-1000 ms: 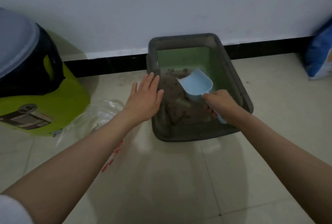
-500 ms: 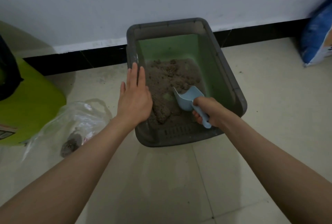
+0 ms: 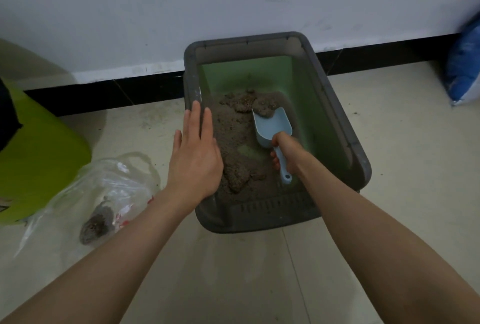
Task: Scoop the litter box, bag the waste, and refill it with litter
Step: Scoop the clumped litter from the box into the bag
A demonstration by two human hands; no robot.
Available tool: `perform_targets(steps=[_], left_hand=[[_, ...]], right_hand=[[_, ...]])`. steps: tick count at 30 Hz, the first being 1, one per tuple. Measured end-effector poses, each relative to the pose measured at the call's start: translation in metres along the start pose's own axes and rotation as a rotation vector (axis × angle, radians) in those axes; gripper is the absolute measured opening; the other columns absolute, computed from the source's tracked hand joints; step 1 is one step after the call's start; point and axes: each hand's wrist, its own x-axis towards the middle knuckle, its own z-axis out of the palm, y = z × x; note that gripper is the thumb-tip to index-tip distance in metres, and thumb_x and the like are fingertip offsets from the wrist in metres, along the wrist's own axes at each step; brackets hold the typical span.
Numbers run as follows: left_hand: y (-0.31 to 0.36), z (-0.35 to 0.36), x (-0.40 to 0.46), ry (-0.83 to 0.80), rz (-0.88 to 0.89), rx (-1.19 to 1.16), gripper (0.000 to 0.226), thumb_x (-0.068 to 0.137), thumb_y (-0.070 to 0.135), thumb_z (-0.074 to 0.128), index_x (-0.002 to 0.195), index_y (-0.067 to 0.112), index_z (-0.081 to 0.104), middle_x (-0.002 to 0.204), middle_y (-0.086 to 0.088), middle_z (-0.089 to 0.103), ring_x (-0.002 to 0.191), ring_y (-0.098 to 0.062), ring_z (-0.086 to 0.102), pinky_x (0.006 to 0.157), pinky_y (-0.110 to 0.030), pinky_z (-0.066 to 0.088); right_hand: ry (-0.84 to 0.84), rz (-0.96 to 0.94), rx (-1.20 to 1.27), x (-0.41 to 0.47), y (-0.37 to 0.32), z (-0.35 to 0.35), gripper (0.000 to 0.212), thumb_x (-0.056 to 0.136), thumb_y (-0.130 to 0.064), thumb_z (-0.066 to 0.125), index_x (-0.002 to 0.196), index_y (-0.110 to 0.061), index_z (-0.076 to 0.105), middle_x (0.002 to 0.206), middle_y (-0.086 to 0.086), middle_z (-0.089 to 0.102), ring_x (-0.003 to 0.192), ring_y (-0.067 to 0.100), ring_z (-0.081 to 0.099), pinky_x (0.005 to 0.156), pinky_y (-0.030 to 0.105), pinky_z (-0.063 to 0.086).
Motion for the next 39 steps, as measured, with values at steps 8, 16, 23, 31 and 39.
perform_targets(steps=[8, 16, 23, 31, 39], left_hand=[[0.002, 0.0, 0.0, -0.005, -0.014, -0.009, 0.057, 0.1, 0.02, 0.024, 0.149, 0.014, -0.005, 0.156, -0.002, -0.017, 0.145, -0.02, -0.01, 0.119, -0.041, 0.005], [0.002, 0.0, -0.001, 0.021, 0.0, -0.041, 0.057, 0.099, 0.019, 0.026, 0.149, 0.014, -0.001, 0.157, -0.002, -0.014, 0.145, -0.019, -0.008, 0.119, -0.04, 0.007], [0.003, 0.002, -0.001, 0.032, -0.004, -0.038, 0.057, 0.099, 0.018, 0.026, 0.149, 0.014, -0.002, 0.156, -0.002, -0.015, 0.145, -0.02, -0.006, 0.119, -0.04, 0.009], [0.002, 0.004, 0.001, 0.042, 0.0, -0.04, 0.057, 0.098, 0.017, 0.028, 0.149, 0.013, 0.001, 0.157, -0.003, -0.013, 0.145, -0.021, -0.004, 0.119, -0.041, 0.009], [0.001, 0.004, 0.001, 0.03, -0.006, -0.026, 0.057, 0.099, 0.018, 0.026, 0.149, 0.013, -0.003, 0.156, -0.002, -0.016, 0.145, -0.021, -0.007, 0.119, -0.039, 0.007]], right_hand=[[-0.074, -0.01, 0.005, 0.025, -0.024, -0.004, 0.008, 0.087, -0.003, 0.041, 0.08, -0.006, 0.04, 0.063, 0.005, 0.035, 0.049, 0.014, 0.031, 0.039, 0.02, 0.027], [-0.097, -0.015, 0.351, 0.051, -0.045, 0.003, 0.017, 0.091, 0.0, 0.034, 0.077, -0.01, 0.037, 0.065, 0.003, 0.03, 0.05, 0.01, 0.026, 0.032, 0.01, 0.025], [0.099, -0.048, 0.256, 0.068, -0.029, 0.013, 0.022, 0.087, -0.009, 0.042, 0.065, -0.013, 0.037, 0.06, 0.003, 0.034, 0.049, 0.014, 0.029, 0.044, 0.024, 0.024], [0.202, -0.196, 0.263, 0.071, -0.005, 0.011, 0.022, 0.085, -0.012, 0.049, 0.065, -0.019, 0.042, 0.06, 0.001, 0.037, 0.052, 0.015, 0.032, 0.048, 0.028, 0.023], [0.173, -0.422, 0.076, 0.04, 0.005, 0.01, 0.014, 0.087, -0.01, 0.054, 0.073, -0.012, 0.052, 0.063, 0.003, 0.044, 0.055, 0.011, 0.038, 0.05, 0.025, 0.028]])
